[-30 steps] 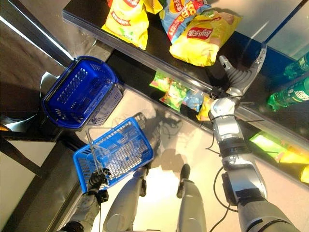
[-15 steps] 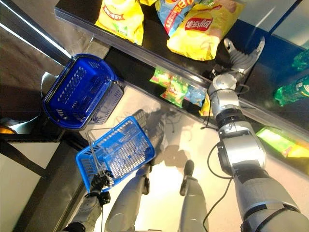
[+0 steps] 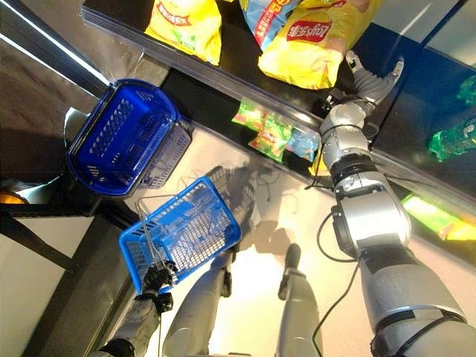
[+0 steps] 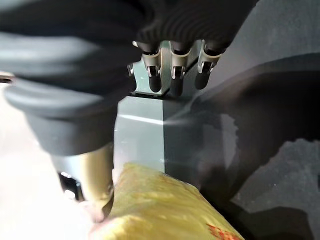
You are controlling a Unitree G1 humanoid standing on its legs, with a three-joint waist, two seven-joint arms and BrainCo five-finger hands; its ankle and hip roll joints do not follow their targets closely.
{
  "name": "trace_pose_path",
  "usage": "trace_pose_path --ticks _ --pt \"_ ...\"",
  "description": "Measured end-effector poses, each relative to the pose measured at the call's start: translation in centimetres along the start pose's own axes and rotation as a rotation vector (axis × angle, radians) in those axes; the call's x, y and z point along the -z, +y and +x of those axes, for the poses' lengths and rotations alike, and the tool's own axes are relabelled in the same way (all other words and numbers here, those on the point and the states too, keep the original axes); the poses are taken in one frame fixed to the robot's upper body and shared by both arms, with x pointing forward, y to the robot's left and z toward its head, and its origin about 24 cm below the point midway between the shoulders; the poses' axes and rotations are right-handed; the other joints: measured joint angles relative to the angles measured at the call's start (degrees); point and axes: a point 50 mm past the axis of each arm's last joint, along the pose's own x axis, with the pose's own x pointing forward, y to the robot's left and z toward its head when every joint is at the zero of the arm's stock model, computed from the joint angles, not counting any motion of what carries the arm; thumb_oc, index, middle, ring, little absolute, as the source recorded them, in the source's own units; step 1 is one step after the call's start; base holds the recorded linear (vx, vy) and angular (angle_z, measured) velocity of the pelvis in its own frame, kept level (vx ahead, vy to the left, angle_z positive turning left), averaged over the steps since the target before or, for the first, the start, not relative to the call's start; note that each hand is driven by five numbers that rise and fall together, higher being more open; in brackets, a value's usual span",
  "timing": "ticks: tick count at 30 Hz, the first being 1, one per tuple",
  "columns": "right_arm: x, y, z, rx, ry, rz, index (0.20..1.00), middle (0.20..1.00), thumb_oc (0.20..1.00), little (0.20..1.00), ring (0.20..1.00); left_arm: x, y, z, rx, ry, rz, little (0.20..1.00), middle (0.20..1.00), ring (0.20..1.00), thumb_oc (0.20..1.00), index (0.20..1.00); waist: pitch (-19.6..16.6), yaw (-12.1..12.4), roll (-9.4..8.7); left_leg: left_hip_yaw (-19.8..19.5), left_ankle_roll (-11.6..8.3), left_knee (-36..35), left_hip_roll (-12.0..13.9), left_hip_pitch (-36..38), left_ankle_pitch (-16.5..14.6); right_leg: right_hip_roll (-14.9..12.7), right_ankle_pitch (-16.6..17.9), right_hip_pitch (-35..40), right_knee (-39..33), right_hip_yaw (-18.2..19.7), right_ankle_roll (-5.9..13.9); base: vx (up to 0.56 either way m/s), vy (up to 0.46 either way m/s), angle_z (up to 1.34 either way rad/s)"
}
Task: Pick up the snacks into the basket
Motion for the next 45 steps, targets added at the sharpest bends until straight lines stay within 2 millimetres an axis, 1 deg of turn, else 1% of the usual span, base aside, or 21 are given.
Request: trace_pose_path --ticks 3,5,7,13,17,25,30,32,35,38,40,43,45 --pt "-0.2 0.2 0.1 -0.023 0.001 -0.013 1.000 1.000 1.000 1.000 1.000 -0.2 -0.1 0.1 0.002 -0.008 -0.001 0.200 0.200 0.200 0.200 0.200 0.9 0.0 0.14 -0.1 0.00 0.0 0.0 0.0 0.0 0.0 0.0 0.0 0.0 -0.1 0.01 0.00 0.000 0.00" --pt "-0.8 0.6 0.3 -0.043 -0.017 -0.040 1.000 1.000 1.000 1.000 1.000 -0.4 -0.1 0.2 0.003 -0.013 -0.002 0.200 0.200 0.200 0.200 0.200 1.7 -0.1 0.31 -0.3 0.00 0.1 0.0 -0.1 0.0 0.0 0.0 0.1 0.0 -0.2 0.01 0.00 0.000 0.00" --pt "-1.1 0.8 0.3 -0.065 -0.022 -0.038 1.000 1.000 1.000 1.000 1.000 -0.5 -0.2 0.2 0.005 -0.014 -0.002 0.200 0.200 0.200 0.200 0.200 1.7 -0.1 0.28 -0.5 0.00 0.1 0.0 -0.2 0.0 0.0 0.0 0.1 0.0 -0.5 0.01 0.00 -0.010 0.05" --pt "-1.1 1.3 0.2 -0.145 -0.032 -0.070 1.000 1.000 1.000 1.000 1.000 -0.7 -0.3 0.4 0.012 -0.018 -0.004 0.200 0.200 0.200 0.200 0.200 1.8 0.2 0.22 -1.2 -0.01 0.4 -0.1 -0.7 0.0 0.1 0.0 0.2 -0.1 -0.9 0.01 0.01 0.000 0.05" --pt "-1.0 1.5 0.1 -0.166 -0.031 -0.077 1.000 1.000 1.000 1.000 1.000 -0.7 -0.3 0.4 0.016 -0.017 -0.004 0.200 0.200 0.200 0.200 0.200 1.9 0.2 0.03 -1.3 -0.01 0.5 -0.1 -0.8 0.0 0.1 0.0 0.2 -0.1 -1.0 0.01 0.00 0.000 0.00" --pt "-1.1 1.5 0.1 -0.169 -0.031 -0.073 1.000 1.000 1.000 1.000 1.000 -0.7 -0.3 0.4 0.017 -0.010 -0.002 0.200 0.200 0.200 0.200 0.200 1.9 0.2 0.01 -1.7 -0.02 0.7 -0.1 -1.0 0.0 0.1 0.0 0.3 -0.1 -1.6 0.01 0.01 0.001 0.02" --pt "-1.2 1.2 0.2 -0.126 -0.027 -0.046 1.000 1.000 1.000 1.000 1.000 -0.7 -0.3 0.4 0.017 -0.010 -0.001 0.200 0.200 0.200 0.200 0.200 1.9 0.2 0.01 -2.1 -0.02 1.2 -0.1 -1.7 0.0 0.1 0.0 0.3 -0.2 -2.2 -0.01 0.01 0.012 0.05" --pt "-1.4 1.4 0.1 -0.094 -0.018 0.004 1.000 1.000 1.000 1.000 1.000 -0.7 -0.3 0.4 0.014 -0.007 0.002 0.200 0.200 0.200 0.200 0.200 1.9 0.2 0.00 -2.1 -0.02 1.3 -0.1 -1.7 0.0 0.1 0.0 0.3 -0.2 -2.2 -0.03 0.00 0.000 0.00" --pt "-2.1 2.4 -0.8 -0.095 -0.040 0.076 1.000 1.000 1.000 1.000 1.000 -0.8 -0.3 0.4 0.011 -0.012 -0.002 0.200 0.200 0.200 0.200 0.200 1.9 0.0 0.00 -2.0 -0.01 1.4 0.0 -1.7 0.0 0.1 0.1 0.3 -0.1 -2.1 -0.07 0.00 0.000 0.00" --pt "-2.8 2.9 -1.4 -0.091 -0.066 0.153 1.000 1.000 1.000 1.000 1.000 -0.8 -0.3 0.4 0.002 -0.008 -0.018 0.200 0.200 0.200 0.200 0.200 1.9 0.0 0.00 -1.9 -0.02 1.4 0.0 -1.7 0.0 0.1 0.1 0.2 -0.1 -2.0 -0.11 0.00 0.000 0.00" --pt "-3.0 3.0 -1.6 -0.083 -0.073 0.177 1.000 1.000 1.000 1.000 1.000 -0.8 -0.3 0.4 0.001 -0.009 -0.020 0.200 0.200 0.200 0.200 0.200 1.9 0.0 0.00 -1.8 -0.01 1.5 0.0 -1.6 0.0 0.1 0.1 0.2 -0.1 -1.9 -0.10 0.00 0.000 0.00" --pt "-4.0 3.6 -2.4 -0.070 -0.096 0.262 1.000 1.000 1.000 1.000 1.000 -0.9 -0.4 0.4 -0.003 -0.012 -0.030 0.200 0.200 0.200 0.200 0.200 1.9 -0.2 -0.02 -1.4 -0.01 1.5 0.1 -1.3 0.0 0.1 0.3 0.2 0.0 -1.3 -0.08 0.00 -0.008 -0.07" --pt "-4.4 3.6 -2.8 -0.061 -0.120 0.274 1.000 1.000 1.000 1.000 1.000 -1.0 -0.5 0.4 -0.001 -0.016 -0.031 0.200 0.200 0.200 0.200 0.200 1.9 -0.1 -0.02 -1.3 0.00 1.5 0.0 -1.0 0.0 0.1 0.3 0.4 0.1 -1.1 -0.09 0.00 -0.004 -0.06"
